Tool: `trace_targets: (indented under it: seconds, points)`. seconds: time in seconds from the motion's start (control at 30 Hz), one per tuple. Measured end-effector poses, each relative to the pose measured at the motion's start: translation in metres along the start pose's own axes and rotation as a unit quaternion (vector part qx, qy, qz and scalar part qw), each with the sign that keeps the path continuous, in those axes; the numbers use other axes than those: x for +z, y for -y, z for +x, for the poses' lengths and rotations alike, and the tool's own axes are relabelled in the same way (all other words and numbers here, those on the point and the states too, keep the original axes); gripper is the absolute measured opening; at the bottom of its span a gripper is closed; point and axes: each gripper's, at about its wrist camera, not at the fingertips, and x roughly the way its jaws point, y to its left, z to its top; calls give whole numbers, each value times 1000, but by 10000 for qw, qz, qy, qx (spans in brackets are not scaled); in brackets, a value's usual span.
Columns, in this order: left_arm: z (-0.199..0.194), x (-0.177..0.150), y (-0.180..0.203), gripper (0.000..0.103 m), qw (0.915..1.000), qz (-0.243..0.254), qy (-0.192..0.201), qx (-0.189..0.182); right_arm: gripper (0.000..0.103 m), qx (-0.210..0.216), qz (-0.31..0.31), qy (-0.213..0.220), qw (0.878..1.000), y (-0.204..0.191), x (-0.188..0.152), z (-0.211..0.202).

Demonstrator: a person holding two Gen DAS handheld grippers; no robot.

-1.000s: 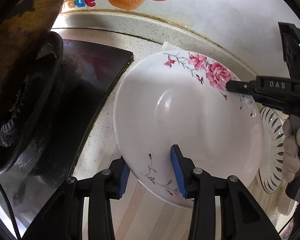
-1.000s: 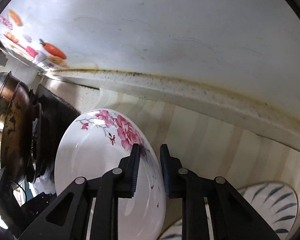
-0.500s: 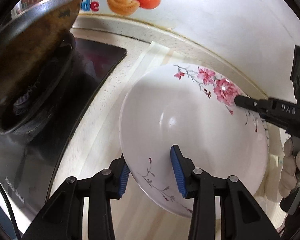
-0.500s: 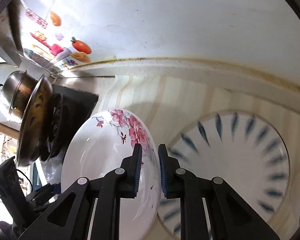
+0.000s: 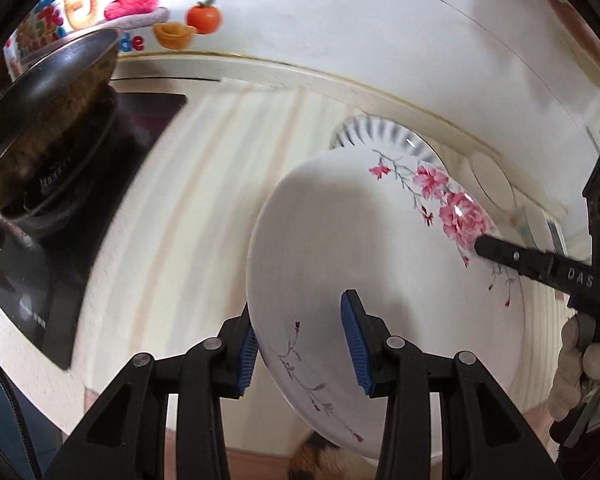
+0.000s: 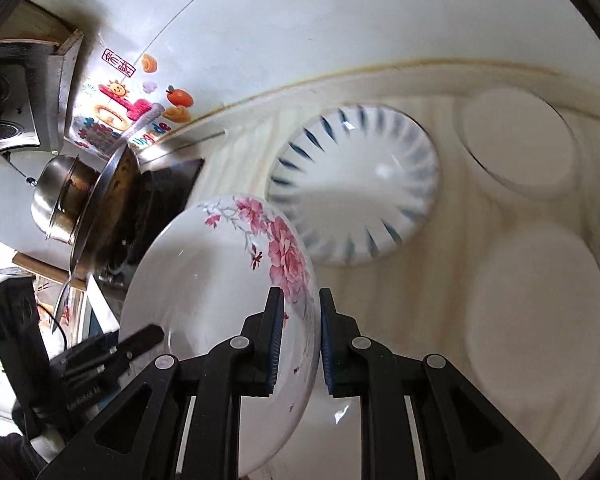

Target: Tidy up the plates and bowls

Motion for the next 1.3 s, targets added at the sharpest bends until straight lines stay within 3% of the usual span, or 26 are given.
trace_targets:
  seconds: [0.23,0.43,1.03,1.3]
  points:
    - [6,-37,44,37,9980,568,-265,46,19,-58,380,-61,9992,47,-75,-37]
    - [31,-55,56,37,9961,657,-582,97,19,-197,437,-156,9987,71,-106,-42]
    - [62,-68,64,37,9894,965,-985,461,19,-348,526,-296,9976,83,-114,-24]
    - [68,-64,67,36,9855,1248,-1070,414,18,-373,585,-514,9963,86,-112,-24]
